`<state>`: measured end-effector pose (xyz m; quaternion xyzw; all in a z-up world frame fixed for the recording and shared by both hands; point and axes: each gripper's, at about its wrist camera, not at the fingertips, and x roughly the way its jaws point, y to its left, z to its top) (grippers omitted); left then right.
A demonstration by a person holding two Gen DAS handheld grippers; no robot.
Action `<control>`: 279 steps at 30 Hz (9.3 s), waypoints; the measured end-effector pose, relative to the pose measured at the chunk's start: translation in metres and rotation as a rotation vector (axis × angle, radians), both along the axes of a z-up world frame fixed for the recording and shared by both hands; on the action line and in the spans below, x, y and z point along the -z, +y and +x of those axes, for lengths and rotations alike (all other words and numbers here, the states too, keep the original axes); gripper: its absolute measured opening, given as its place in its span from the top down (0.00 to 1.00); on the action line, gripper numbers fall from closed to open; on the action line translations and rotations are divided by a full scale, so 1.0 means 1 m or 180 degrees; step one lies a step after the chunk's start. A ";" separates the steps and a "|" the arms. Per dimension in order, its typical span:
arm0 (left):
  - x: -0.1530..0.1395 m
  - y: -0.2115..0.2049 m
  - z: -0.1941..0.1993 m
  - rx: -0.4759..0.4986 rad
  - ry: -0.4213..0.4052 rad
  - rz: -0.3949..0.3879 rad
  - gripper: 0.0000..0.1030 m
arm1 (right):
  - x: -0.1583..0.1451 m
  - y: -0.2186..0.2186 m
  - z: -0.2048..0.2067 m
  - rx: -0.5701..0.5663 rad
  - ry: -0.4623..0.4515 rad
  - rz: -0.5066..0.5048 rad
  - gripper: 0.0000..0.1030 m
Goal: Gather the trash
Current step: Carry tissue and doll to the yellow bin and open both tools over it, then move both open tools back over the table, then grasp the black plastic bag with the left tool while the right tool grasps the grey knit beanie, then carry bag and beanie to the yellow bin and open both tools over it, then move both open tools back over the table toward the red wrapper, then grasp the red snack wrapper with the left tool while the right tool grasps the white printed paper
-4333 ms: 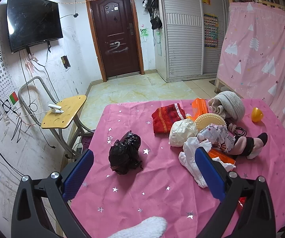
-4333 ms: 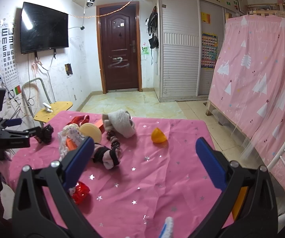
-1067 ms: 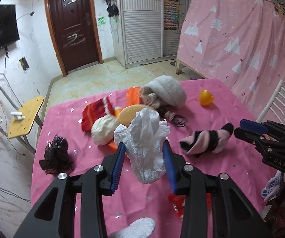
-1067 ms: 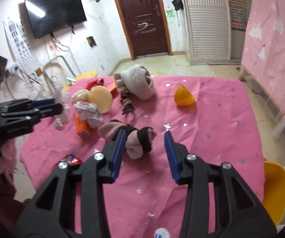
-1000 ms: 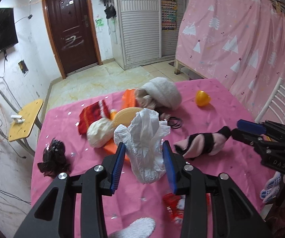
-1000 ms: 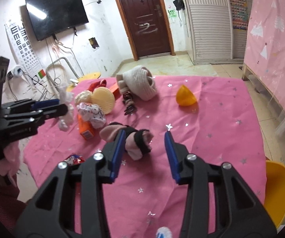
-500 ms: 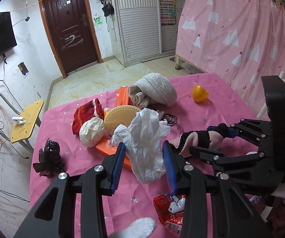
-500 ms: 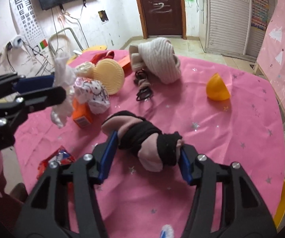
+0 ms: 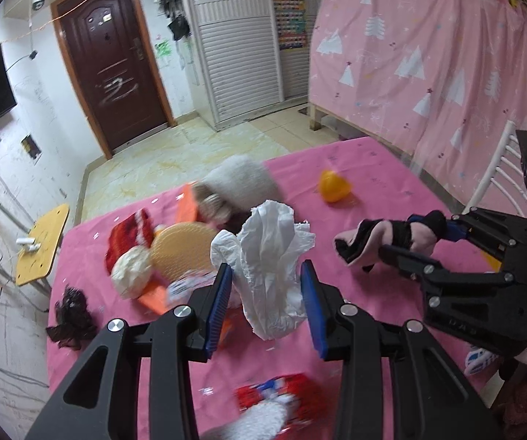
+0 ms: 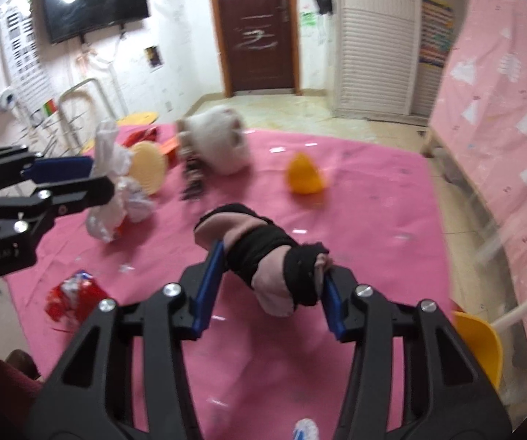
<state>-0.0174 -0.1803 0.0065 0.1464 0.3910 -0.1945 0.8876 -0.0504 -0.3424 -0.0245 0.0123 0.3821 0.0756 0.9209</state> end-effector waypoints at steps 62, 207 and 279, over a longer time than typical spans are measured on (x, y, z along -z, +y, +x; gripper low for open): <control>-0.008 -0.122 -0.021 0.0453 0.0174 -0.0440 0.21 | 0.009 -0.112 -0.066 0.1459 -0.0066 -0.0426 0.27; -0.048 -0.093 -0.020 0.0364 -0.0021 -0.0604 0.27 | -0.020 -0.079 -0.065 0.1240 -0.0483 0.0273 0.22; 0.040 0.174 -0.013 -0.0687 0.0212 -0.0555 0.76 | 0.012 0.184 0.065 -0.0485 0.0201 -0.0006 0.59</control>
